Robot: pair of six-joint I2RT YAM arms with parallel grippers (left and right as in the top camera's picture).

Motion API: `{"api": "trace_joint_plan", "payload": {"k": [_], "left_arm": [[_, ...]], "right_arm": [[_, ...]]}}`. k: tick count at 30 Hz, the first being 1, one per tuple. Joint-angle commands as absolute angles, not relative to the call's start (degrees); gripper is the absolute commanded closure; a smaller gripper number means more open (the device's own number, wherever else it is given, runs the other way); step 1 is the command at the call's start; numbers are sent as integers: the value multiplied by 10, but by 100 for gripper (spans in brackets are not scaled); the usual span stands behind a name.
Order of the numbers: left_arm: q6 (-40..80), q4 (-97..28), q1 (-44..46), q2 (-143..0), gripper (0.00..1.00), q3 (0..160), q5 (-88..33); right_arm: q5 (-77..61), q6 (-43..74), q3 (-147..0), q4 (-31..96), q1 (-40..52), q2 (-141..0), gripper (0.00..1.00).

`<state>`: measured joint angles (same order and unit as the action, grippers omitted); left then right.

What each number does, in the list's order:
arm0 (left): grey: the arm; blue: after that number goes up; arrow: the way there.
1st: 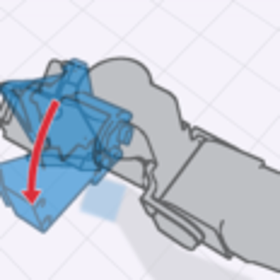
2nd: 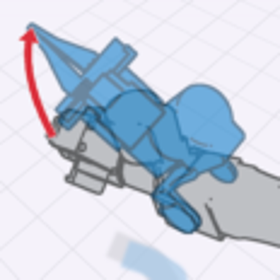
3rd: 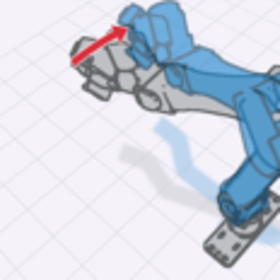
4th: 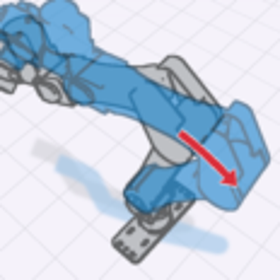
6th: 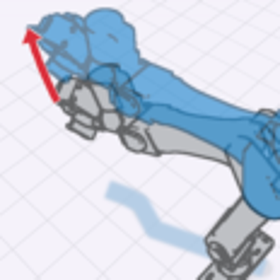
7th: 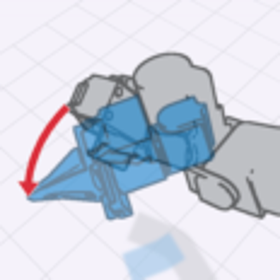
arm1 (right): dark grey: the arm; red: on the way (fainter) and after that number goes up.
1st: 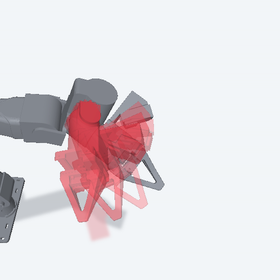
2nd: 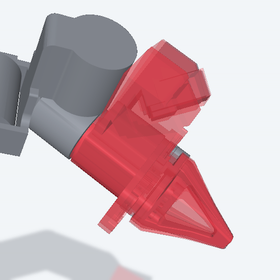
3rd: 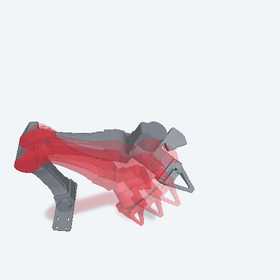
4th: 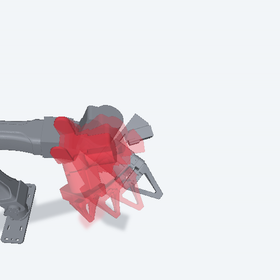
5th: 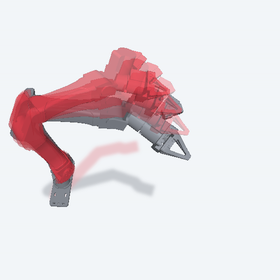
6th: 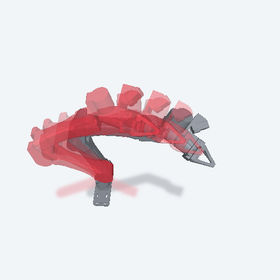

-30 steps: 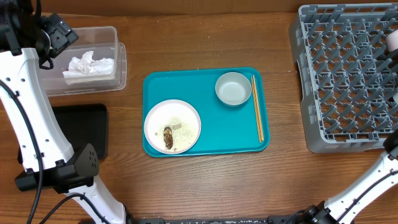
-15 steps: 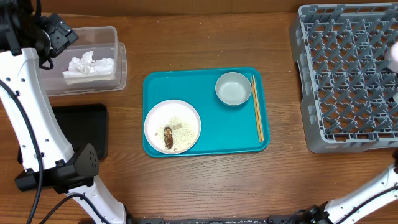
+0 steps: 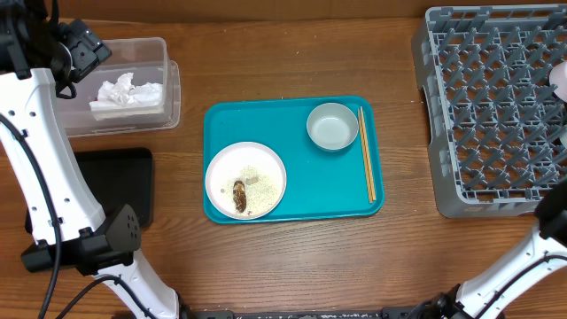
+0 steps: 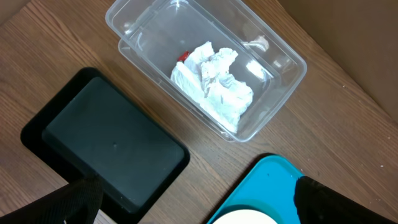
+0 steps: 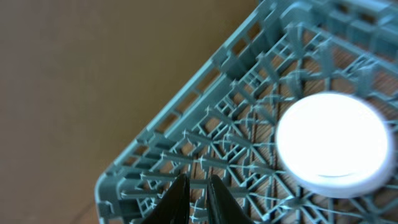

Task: Sort waste into correct bins and load items into the dishwasher
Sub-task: 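Move the right gripper back to the white bowl on the tray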

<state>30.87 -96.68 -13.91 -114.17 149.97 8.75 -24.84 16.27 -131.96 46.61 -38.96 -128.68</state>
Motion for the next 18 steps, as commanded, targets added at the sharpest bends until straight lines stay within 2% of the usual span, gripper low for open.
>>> {"api": "trace_joint_plan", "payload": {"k": [1, 5, 8, 10, 11, 12, 13, 15, 16, 18], "left_arm": [[296, -968, -141, -1147, 0, 1501, 85], [296, -968, -141, -1147, 0, 1501, 85], [296, -968, -141, -1147, 0, 1501, 85], [296, -968, -141, -1147, 0, 1501, 85], [296, -968, -141, -1147, 0, 1501, 85], [296, -968, -141, -1147, 0, 1501, 85], [296, -968, -141, -1147, 0, 1501, 85], [296, -968, -141, -1147, 0, 1501, 85], [296, -968, -141, -1147, 0, 1501, 85], [296, -968, -141, -1147, 0, 1501, 85]], "right_arm": [[-240, 140, -1321, 464, -362, -1276, 86], [-341, 169, -1321, 477, -344, -1251, 85], [-525, 149, -1321, 514, -337, -1228, 83], [-723, 150, -1321, 526, -331, -1219, 82], [-826, 150, -1321, 529, -325, -1219, 58], [-900, 151, -1321, 529, -316, -1219, 29], [-899, 181, -1321, 548, -305, -1219, 25], [-900, 168, -1321, 583, -275, -1219, 25], [-897, 149, -1321, 614, -257, -1219, 34], [-879, 114, -1321, 678, -222, -1216, 38]]}}
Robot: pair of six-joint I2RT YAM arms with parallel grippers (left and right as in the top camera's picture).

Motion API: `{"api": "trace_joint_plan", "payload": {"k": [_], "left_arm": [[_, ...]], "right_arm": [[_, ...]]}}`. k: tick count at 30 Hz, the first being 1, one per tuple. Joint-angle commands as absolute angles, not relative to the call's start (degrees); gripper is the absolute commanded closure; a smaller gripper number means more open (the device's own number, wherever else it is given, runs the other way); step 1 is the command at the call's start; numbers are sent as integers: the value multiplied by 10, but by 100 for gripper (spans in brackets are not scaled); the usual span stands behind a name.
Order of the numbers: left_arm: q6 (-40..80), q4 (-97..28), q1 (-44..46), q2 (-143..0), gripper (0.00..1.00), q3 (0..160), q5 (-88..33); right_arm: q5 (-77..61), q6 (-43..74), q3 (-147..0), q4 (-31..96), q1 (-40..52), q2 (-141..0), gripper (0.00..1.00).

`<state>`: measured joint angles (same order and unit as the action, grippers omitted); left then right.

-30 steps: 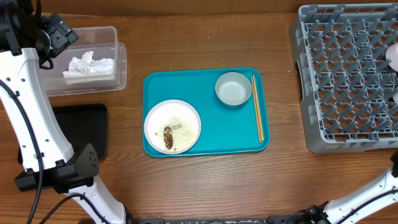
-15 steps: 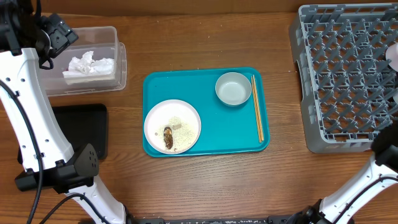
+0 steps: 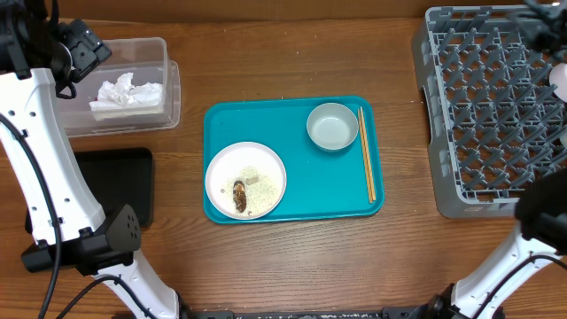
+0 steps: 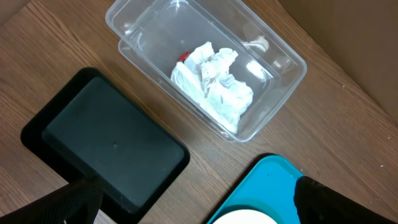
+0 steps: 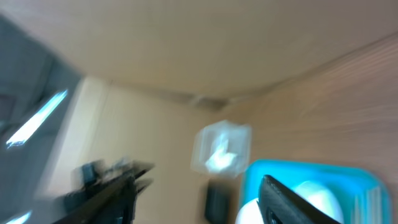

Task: Sort waste into correct bins and load items into the dishwasher
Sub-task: 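Move the right gripper back to the white bowl on the tray, then grasp the white bowl rim with the right gripper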

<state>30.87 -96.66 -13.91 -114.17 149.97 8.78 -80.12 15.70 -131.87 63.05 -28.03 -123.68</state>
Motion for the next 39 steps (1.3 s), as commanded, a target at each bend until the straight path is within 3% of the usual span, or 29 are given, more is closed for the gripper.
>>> {"api": "trace_joint_plan", "payload": {"k": [1, 3, 7, 9, 11, 16, 23, 25, 39], "left_arm": [[296, -968, -141, -1147, 0, 1501, 85], [296, -968, -141, -1147, 0, 1501, 85], [296, -968, -141, -1147, 0, 1501, 85], [296, -968, -141, -1147, 0, 1501, 85], [296, -968, -141, -1147, 0, 1501, 85], [296, -968, -141, -1147, 0, 1501, 85], [296, -968, -141, -1147, 0, 1501, 85], [296, -968, -141, -1147, 0, 1501, 85], [296, -968, -141, -1147, 0, 1501, 85]], "right_arm": [[-839, 96, -1321, 715, -201, -1213, 38], [-723, 87, -1321, 759, -163, -1206, 38], [-245, 164, -1321, 814, -38, -1199, 31], [-99, 193, -1318, 831, 21, -1204, 28], [-39, 196, -1313, 835, 69, -1207, 28], [63, 274, -1279, 825, 179, -1209, 30], [113, 346, -1152, 729, 261, -1210, 57], [97, 345, -1116, 695, 274, -1210, 60], [90, 341, -1031, 567, 321, -1246, 56]]}}
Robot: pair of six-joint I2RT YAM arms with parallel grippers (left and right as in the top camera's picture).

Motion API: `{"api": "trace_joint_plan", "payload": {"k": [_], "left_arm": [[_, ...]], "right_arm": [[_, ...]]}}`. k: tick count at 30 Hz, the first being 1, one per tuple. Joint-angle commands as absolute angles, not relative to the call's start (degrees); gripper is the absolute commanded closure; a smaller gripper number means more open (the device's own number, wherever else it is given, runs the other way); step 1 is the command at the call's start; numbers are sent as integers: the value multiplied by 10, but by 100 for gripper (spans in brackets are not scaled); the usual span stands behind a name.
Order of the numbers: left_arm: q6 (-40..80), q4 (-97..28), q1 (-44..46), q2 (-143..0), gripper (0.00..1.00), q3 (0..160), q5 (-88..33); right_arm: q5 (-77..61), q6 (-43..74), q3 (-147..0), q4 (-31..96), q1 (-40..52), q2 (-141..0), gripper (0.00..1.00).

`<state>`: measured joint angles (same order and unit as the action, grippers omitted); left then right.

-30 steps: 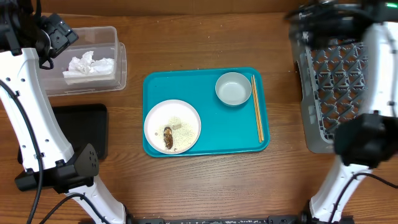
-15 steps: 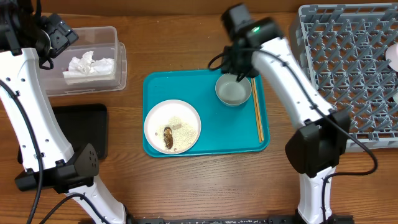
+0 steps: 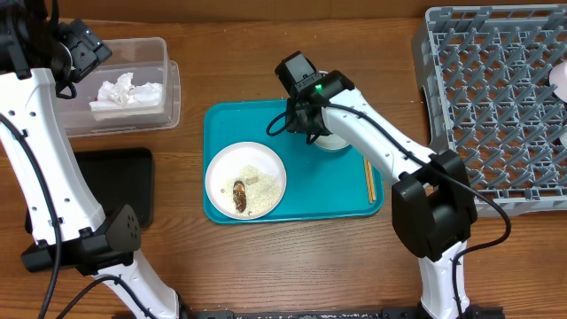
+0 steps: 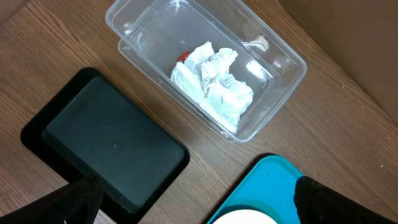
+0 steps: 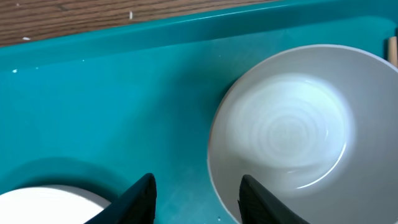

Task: Sort waste into correct bins and load items into the dishwasher
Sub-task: 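Grasp the white bowl rim with the right gripper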

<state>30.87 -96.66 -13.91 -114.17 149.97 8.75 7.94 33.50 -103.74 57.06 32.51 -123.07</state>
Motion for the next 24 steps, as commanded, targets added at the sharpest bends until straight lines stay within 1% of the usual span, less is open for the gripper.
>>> {"api": "trace_joint_plan", "payload": {"k": [1, 3, 8, 10, 15, 18, 20, 22, 24], "left_arm": [[296, -968, -141, -1147, 0, 1501, 85], [296, -968, -141, -1147, 0, 1501, 85], [296, -968, -141, -1147, 0, 1501, 85], [296, -968, -141, -1147, 0, 1501, 85], [296, -968, -141, -1147, 0, 1501, 85], [296, -968, -141, -1147, 0, 1501, 85], [296, -968, -141, -1147, 0, 1501, 85], [296, -968, -141, -1147, 0, 1501, 85], [296, -968, -141, -1147, 0, 1501, 85]], "right_arm": [[90, 341, -1031, 566, 321, -1249, 58], [90, 341, -1031, 566, 321, -1250, 60], [90, 342, -1031, 566, 321, -1262, 60], [90, 342, -1031, 566, 321, -1274, 62], [89, 344, -1031, 572, 321, -1290, 75], [89, 345, -1039, 577, 321, -1285, 77], [90, 345, -1056, 591, 321, -1283, 84], [90, 345, -1079, 613, 320, -1280, 95], [90, 345, -1112, 643, 316, -1275, 96]]}}
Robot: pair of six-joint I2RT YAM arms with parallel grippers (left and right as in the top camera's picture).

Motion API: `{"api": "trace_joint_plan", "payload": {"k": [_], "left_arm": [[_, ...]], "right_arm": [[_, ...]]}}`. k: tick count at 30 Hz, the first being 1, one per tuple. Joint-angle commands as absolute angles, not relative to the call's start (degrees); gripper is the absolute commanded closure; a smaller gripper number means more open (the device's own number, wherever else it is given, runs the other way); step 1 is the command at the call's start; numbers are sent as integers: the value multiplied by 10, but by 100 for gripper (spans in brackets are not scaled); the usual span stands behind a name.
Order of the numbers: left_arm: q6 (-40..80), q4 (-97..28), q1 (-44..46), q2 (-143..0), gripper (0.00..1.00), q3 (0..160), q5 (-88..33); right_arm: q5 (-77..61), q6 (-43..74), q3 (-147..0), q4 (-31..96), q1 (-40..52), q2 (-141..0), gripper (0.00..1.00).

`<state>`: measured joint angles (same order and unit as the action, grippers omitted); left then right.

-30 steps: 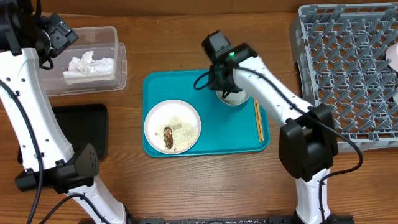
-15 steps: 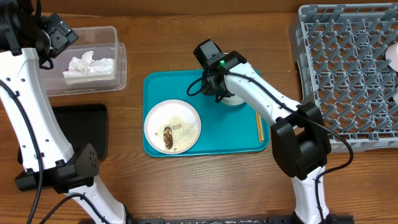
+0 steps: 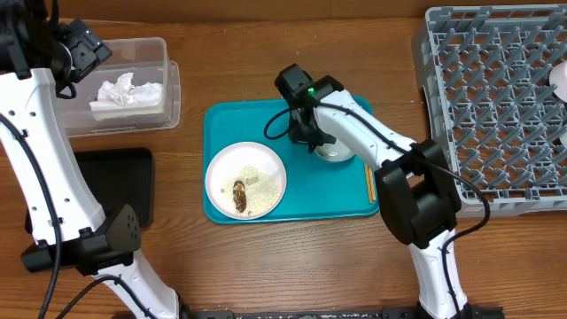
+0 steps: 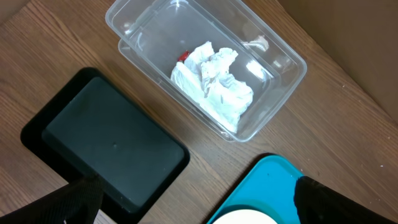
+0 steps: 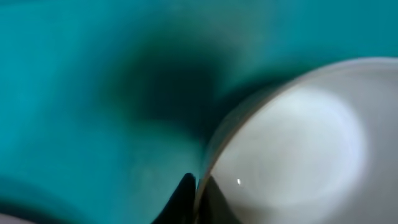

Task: Sort waste into correct bins and load items into the dishwasher
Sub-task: 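Grasp the white bowl rim with the right gripper, then lift the white bowl and carry it right to the dish rack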

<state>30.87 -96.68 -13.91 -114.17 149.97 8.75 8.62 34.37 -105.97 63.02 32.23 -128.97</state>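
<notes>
A teal tray holds a white plate with food scraps, a small pale bowl and wooden chopsticks. My right gripper is down at the bowl's left rim. In the right wrist view the gripper is shut on the rim of the bowl, one finger inside and one outside. My left gripper hangs high over the back left corner, open and empty. Its wrist view shows the left gripper above the bins, dark fingers spread wide.
A clear bin with crumpled white tissue stands at the back left. A black bin lies in front of it. The grey dish rack fills the right side, with a white cup at its far edge.
My right gripper was open just above the bowl's left rim. Now it is lower and shut on that rim, and the bowl sits slightly nearer the tray's front. The left arm has not moved.
My right gripper was over the dish rack beside a white cup, fingers together. It then left the rack and stood open over the bowl on the tray. Now it grips the bowl's rim. The left gripper stayed open above the bins throughout.
</notes>
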Motion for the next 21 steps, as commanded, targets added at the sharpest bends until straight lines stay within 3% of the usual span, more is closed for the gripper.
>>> {"api": "trace_joint_plan", "payload": {"k": [1, 10, 14, 16, 21], "left_arm": [[296, -968, -141, -1147, 0, 1501, 85], [296, -968, -141, -1147, 0, 1501, 85], [296, -968, -141, -1147, 0, 1501, 85], [296, -968, -141, -1147, 0, 1501, 85], [296, -968, -141, -1147, 0, 1501, 85]], "right_arm": [[90, 343, -1132, 661, 314, -1271, 96], [200, 328, -1400, 882, 226, -1228, 96], [244, 323, -1519, 971, 99, -1214, 96], [203, 269, -1532, 969, 32, -1206, 96], [130, 268, -1518, 962, -160, -1212, 96]]}}
